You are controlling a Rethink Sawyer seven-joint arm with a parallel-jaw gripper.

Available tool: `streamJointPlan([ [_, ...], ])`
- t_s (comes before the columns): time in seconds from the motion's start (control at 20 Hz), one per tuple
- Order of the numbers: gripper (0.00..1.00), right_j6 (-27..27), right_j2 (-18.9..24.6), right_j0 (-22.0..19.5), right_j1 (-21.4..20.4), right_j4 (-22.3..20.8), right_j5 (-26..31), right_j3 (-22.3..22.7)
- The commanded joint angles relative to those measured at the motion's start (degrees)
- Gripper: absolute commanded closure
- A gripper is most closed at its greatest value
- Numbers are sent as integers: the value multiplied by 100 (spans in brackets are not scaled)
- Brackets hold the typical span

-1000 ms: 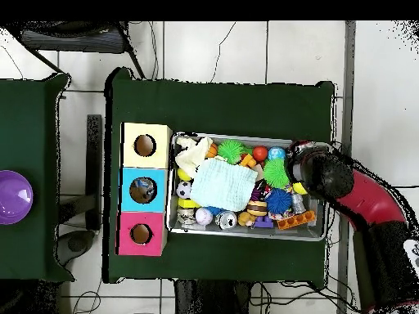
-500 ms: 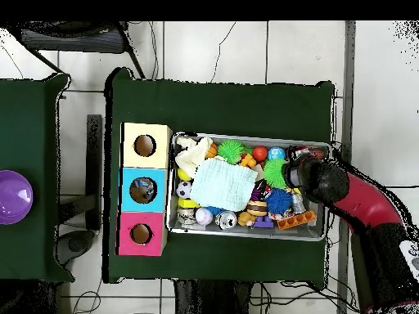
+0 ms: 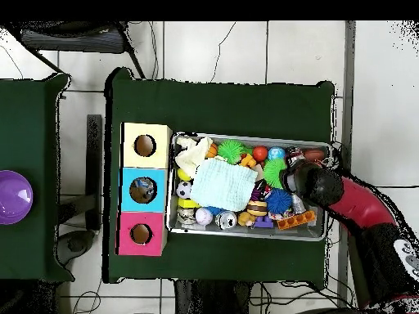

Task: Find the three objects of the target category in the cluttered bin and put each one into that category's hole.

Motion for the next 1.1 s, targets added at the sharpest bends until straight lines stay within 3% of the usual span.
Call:
streamJointPlan([
  [0.05, 0, -547, 9, -212, 181, -449, 110, 109],
  [0.7, 0, -945, 221, -722, -851, -559, 818, 418],
  [1.1, 0, -832, 387, -847, -461, -652, 494, 363],
])
